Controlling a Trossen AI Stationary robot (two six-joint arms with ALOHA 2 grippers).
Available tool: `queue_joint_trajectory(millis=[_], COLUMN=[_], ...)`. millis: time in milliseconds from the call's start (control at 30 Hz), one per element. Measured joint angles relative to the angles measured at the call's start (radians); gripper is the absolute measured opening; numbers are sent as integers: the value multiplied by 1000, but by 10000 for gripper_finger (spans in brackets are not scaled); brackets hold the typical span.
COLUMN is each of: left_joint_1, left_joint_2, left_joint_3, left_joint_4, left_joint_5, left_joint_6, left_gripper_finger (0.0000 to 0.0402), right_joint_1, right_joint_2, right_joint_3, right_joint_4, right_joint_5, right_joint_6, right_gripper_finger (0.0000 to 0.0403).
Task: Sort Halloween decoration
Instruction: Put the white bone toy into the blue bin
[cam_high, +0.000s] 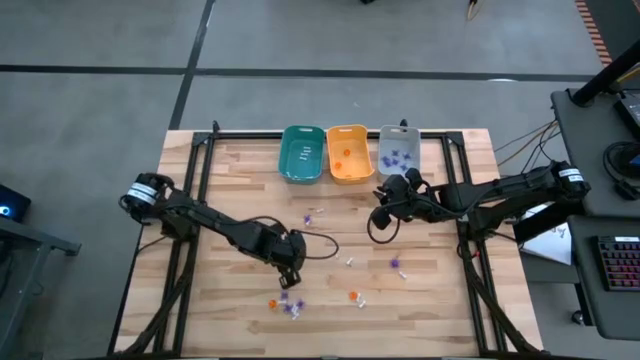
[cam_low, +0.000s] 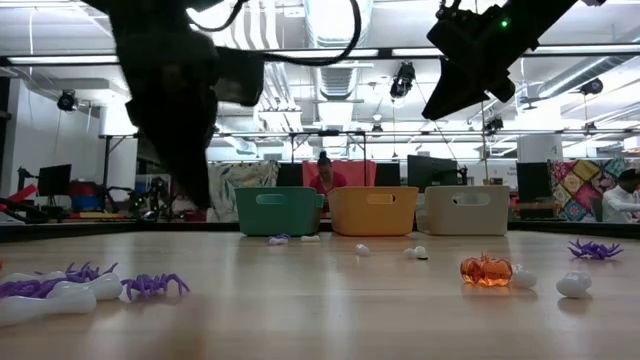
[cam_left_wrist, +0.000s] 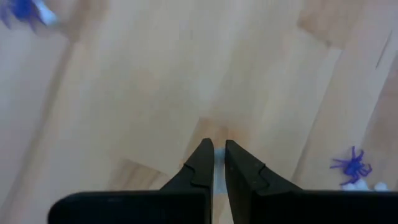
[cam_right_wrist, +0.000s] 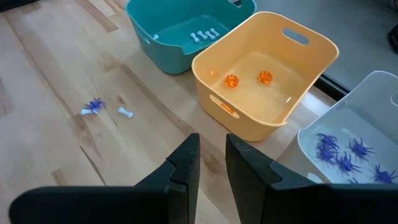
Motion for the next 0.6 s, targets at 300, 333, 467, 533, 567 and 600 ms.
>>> queue_joint_trajectory(millis=[300,333,467,533,567,600], left_joint_1=[100,119,210,264,294,324], left_joint_2=[-122,-138,-203,-228,-238,-247], left_joint_3=[1,1,1,2,2,2], left_joint_4=[4,4,5,7,9,10], left_joint_5=[-34,-35,-35,-36,-36,-36], left_joint_6=[219,246,369,428,456,482], left_gripper_finger=[0,0,0,0,0,0], right_joint_1=[0,0,0,0,0,0], right_joint_2=[0,0,0,0,0,0], right_joint_3=[-1,-1,-1,-1,-1,-1], right_joint_4=[6,5,5,5,5,5], right_joint_5=[0,0,0,0,0,0], right_joint_6=[14,14,14,14,14,14], right_gripper_finger=[68,68,68,68,68,68])
